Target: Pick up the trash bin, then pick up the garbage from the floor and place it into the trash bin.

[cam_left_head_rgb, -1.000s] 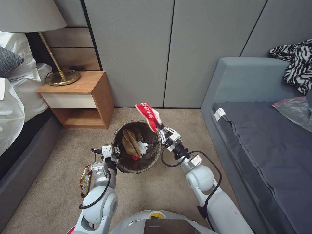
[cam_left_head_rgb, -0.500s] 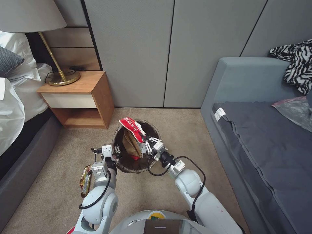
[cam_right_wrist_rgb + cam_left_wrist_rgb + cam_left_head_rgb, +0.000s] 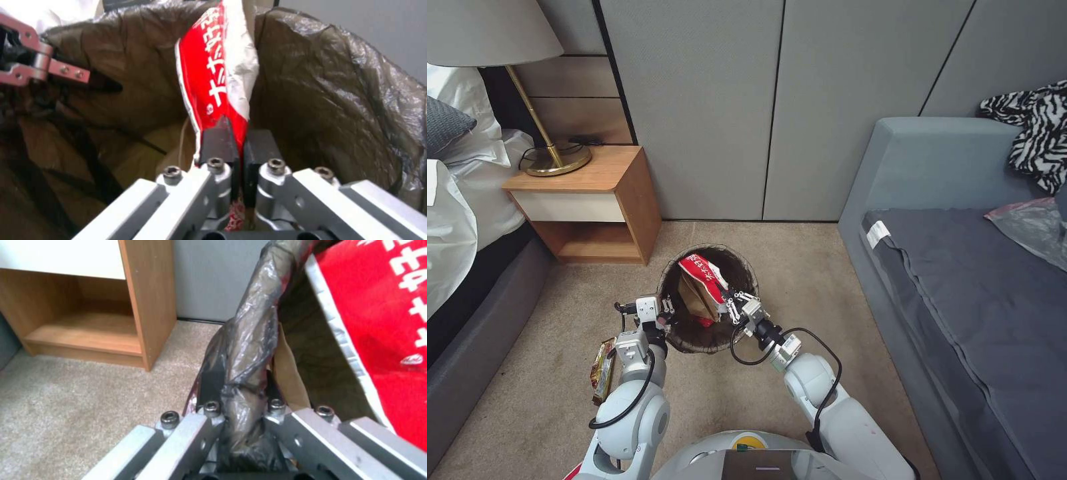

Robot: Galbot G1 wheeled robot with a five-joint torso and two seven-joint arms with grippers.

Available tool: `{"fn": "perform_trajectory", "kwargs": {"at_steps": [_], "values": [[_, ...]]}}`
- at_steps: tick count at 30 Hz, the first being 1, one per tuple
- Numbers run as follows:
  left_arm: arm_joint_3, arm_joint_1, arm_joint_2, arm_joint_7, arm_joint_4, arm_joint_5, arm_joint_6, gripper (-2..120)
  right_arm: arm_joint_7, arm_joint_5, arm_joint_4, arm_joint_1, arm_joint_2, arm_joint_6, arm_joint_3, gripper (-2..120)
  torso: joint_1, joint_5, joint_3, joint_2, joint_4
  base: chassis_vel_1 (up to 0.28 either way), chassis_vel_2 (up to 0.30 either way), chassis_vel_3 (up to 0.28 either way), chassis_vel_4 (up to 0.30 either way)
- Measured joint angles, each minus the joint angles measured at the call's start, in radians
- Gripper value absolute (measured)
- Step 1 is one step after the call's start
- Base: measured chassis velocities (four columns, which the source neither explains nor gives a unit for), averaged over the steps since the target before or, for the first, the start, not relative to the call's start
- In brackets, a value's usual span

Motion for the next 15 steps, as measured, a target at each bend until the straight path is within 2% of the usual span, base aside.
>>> {"fn": "perform_trajectory", "kwargs": {"at_steps": [4,5,6,8,10,11,14,15], "values": [[-0.002,0.0,0.0,0.0,0.0,0.0,0.0,2,0.0,-0.004,-0.006,0.0,0.003,0.0,0.0,19,0.0,0.0,0.0,0.0,0.0001,0.0,0.0,0.0,0.0],[-0.002,0.0,0.0,0.0,0.0,0.0,0.0,2,0.0,-0.004,-0.006,0.0,0.003,0.0,0.0,19,0.0,0.0,0.0,0.0,0.0001,0.0,0.0,0.0,0.0],[-0.001,0.0,0.0,0.0,0.0,0.0,0.0,2,0.0,-0.005,-0.006,-0.001,0.004,0.001,0.001,28,0.0,0.0,0.0,0.0,0.0001,0.0,0.0,0.0,0.0],[-0.001,0.0,0.0,0.0,0.0,0.0,0.0,2,0.0,-0.006,-0.006,-0.002,0.004,0.001,0.001,31,0.0,0.0,0.0,0.0,0.0,0.0,0.0,0.0,0.0],[0.0,0.0,0.0,0.0,0.001,0.0,0.0,2,-0.001,-0.007,-0.006,-0.004,0.004,0.002,0.002,41,0.0,0.0,0.0,0.0,0.0,0.0,0.0,0.0,0.0],[0.0,0.0,0.0,0.0,0.001,0.0,0.0,2,-0.001,-0.007,-0.006,-0.004,0.004,0.002,0.002,41,0.0,0.0,0.0,0.0,0.0,0.0,0.0,0.0,0.0],[0.0,-0.002,0.0,0.001,0.002,0.0,0.001,2,-0.001,-0.008,-0.002,-0.009,0.003,0.003,0.007,57,0.0,0.0,0.0,0.0,0.0001,0.0,0.0,0.0,0.0],[0.0,-0.002,0.0,0.001,0.002,0.0,0.001,2,-0.001,-0.008,-0.002,-0.009,0.003,0.003,0.007,57,0.0,0.0,0.0,0.0,0.0001,0.0,0.0,0.0,0.0]]}}
